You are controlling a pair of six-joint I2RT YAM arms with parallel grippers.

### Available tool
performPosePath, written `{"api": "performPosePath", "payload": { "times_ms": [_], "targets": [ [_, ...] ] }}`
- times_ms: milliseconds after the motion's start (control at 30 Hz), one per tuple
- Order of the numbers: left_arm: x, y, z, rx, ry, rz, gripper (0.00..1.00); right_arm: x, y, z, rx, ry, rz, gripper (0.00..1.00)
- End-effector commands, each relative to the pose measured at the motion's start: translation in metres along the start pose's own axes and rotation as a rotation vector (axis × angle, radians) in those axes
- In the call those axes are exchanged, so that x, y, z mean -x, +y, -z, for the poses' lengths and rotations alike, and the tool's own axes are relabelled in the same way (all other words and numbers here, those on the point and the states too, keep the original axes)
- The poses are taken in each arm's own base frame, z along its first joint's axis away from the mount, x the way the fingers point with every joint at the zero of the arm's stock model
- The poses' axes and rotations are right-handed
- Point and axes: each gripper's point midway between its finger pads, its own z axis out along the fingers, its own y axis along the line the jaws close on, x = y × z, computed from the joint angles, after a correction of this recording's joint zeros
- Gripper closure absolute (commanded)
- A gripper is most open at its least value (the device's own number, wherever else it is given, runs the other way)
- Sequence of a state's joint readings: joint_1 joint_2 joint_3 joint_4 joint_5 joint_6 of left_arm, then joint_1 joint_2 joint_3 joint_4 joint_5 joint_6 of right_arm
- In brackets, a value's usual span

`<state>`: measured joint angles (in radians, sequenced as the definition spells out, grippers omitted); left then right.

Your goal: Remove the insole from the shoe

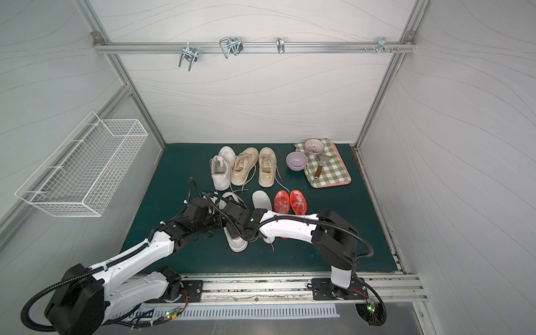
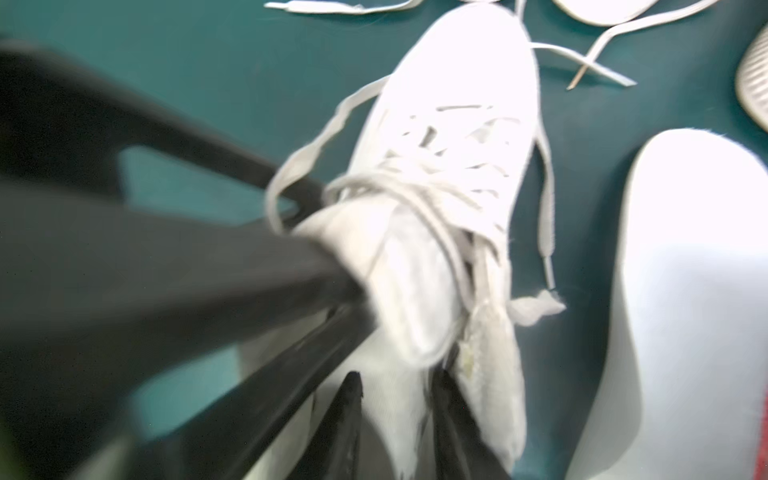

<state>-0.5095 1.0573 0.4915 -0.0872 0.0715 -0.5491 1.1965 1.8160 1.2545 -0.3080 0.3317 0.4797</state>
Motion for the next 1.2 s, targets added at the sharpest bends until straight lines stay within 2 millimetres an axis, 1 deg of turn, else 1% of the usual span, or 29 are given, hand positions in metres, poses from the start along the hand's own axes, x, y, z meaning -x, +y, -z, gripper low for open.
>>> {"api": "performPosePath", "payload": {
  "times_ms": [0, 133, 333, 400, 467, 567, 633, 733, 867, 933, 1033, 1100, 1167],
  "targets": [
    [0.016, -0.005, 0.002, -0.009, -0.058, -0.014, 0.54, -0.013, -0.044, -0.014, -0.186, 0.051, -0.022, 0.68],
    [0.013, -0.001, 0.002, 0.003, -0.048, -0.021, 0.62, -0.017, -0.059, -0.018, -0.248, 0.079, -0.025, 0.68],
    [0.008, 0.000, 0.003, -0.004, -0.043, -0.026, 0.74, -0.019, -0.073, -0.026, -0.302, 0.111, -0.043, 0.66],
    [0.005, 0.000, 0.002, -0.007, -0.032, -0.033, 0.83, -0.020, -0.077, -0.031, -0.311, 0.131, -0.052, 0.65],
    [0.002, 0.000, 0.003, -0.015, -0.021, -0.035, 0.90, -0.024, -0.081, -0.041, -0.310, 0.184, -0.070, 0.64],
    [0.000, -0.002, 0.005, -0.030, -0.021, -0.033, 0.96, -0.030, -0.091, -0.047, -0.341, 0.225, -0.087, 0.64],
    [0.000, -0.003, 0.006, -0.037, -0.022, -0.031, 1.00, -0.031, -0.097, -0.046, -0.371, 0.227, -0.083, 0.63],
    [-0.001, -0.003, 0.009, -0.043, -0.030, -0.026, 1.00, -0.032, -0.103, -0.048, -0.411, 0.233, -0.068, 0.61],
    [-0.001, -0.004, 0.013, -0.058, -0.039, -0.021, 1.00, -0.041, -0.104, -0.060, -0.431, 0.286, -0.046, 0.58],
    [-0.001, -0.006, 0.016, -0.068, -0.048, -0.015, 1.00, -0.048, -0.098, -0.069, -0.396, 0.319, -0.038, 0.58],
    [-0.001, -0.006, 0.016, -0.076, -0.054, -0.010, 1.00, -0.056, -0.083, -0.082, -0.311, 0.359, -0.032, 0.59],
    [0.000, -0.008, 0.017, -0.081, -0.055, -0.009, 1.00, -0.059, -0.076, -0.087, -0.279, 0.373, -0.030, 0.61],
    [0.000, -0.009, 0.016, -0.087, -0.052, -0.008, 1.00, -0.060, -0.073, -0.089, -0.264, 0.373, -0.037, 0.64]
  ]
}}
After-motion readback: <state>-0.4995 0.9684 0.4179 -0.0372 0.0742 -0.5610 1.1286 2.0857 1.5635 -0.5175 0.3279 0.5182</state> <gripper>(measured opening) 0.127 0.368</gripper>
